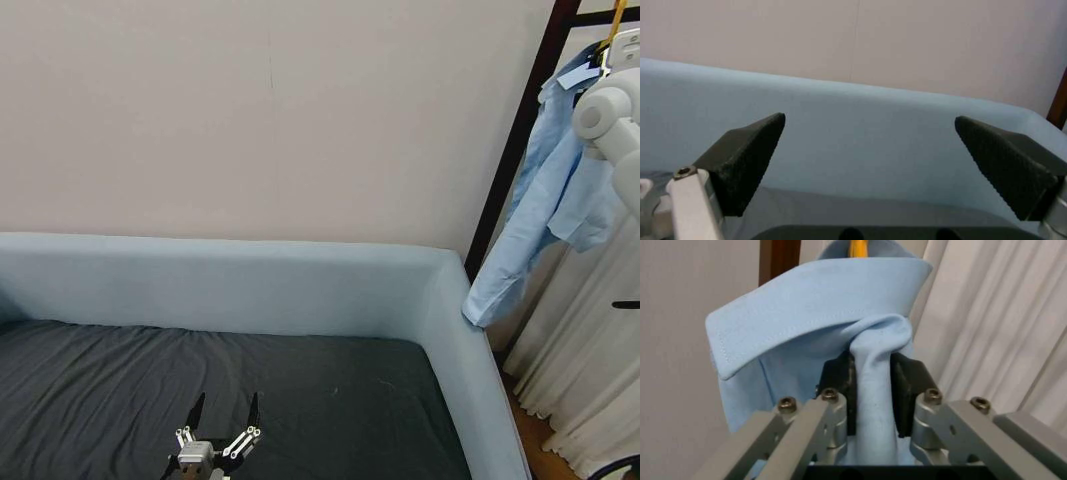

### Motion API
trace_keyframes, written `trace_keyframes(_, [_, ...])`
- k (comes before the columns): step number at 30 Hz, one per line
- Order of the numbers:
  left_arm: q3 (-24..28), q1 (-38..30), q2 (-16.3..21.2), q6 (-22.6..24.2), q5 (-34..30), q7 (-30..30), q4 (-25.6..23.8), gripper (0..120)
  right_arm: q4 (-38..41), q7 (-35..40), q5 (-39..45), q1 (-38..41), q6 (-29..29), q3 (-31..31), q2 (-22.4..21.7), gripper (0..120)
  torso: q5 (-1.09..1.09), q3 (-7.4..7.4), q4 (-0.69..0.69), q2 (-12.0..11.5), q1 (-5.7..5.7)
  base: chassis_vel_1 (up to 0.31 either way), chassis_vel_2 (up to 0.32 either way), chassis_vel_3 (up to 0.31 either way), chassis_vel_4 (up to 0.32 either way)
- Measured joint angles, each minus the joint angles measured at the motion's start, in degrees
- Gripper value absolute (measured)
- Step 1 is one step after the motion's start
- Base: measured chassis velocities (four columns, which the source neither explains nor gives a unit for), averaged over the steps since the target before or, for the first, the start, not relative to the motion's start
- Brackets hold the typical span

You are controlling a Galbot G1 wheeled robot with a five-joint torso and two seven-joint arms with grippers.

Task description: Pick up the clothes from the sofa and hang them on the clothes hanger.

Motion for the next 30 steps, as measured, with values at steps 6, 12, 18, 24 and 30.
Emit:
trace_keyframes(6, [0.0,0.0,0.0,0.0,0.0,0.0,0.0,100,1.3,-2.1,-0.6,-0.8,0.1,0.3,-0.8,41,0.00,0.00,0.00,0.0,0.00,0.000,0.000,0.000,0.000])
trace_keyframes(12, [0.0,0.0,0.0,0.0,0.0,0.0,0.0,100,4.2,-4.2,-1.3,-1.9,1.1,1.0,-2.3,64,0.00,0.00,0.00,0.0,0.00,0.000,0.000,0.000,0.000])
trace_keyframes(18, [0.0,0.0,0.0,0.0,0.0,0.0,0.0,100,12.6,-10.5,-1.1,-5.6,5.1,4.5,-6.8,88,0.00,0.00,0.03,0.0,0.00,0.000,0.000,0.000,0.000])
trace_keyframes(24, [0.0,0.0,0.0,0.0,0.0,0.0,0.0,100,22.9,-19.0,0.5,-15.3,13.6,12.1,-16.6,100,0.01,0.00,-0.01,0.0,0.00,0.000,0.000,0.000,0.000])
trace_keyframes(30, [0.0,0.0,0.0,0.0,0.0,0.0,0.0,100,31.3,-24.5,3.3,-32.2,20.5,23.7,-25.1,100,0.04,-0.01,-0.04,0.0,-0.01,0.000,0.000,0.000,0.000])
